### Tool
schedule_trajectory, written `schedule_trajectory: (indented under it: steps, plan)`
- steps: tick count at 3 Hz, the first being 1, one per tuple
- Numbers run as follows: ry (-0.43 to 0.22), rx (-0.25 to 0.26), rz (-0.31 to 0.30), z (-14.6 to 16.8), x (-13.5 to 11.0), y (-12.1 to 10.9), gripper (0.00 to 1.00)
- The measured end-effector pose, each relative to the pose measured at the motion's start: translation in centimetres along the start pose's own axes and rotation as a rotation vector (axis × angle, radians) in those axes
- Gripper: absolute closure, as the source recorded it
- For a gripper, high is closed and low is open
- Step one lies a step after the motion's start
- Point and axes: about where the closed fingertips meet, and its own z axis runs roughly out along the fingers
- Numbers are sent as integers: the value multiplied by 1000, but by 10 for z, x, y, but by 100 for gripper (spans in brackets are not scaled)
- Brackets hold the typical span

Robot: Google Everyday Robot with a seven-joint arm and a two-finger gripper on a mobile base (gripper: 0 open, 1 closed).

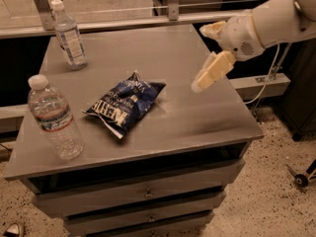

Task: Move blue chip bag near water bottle

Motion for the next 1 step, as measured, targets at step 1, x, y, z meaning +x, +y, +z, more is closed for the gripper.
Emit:
schedule_trajectory:
  steps: [1]
  plan:
    - [-9,7,-1,-4,-1,-3,0]
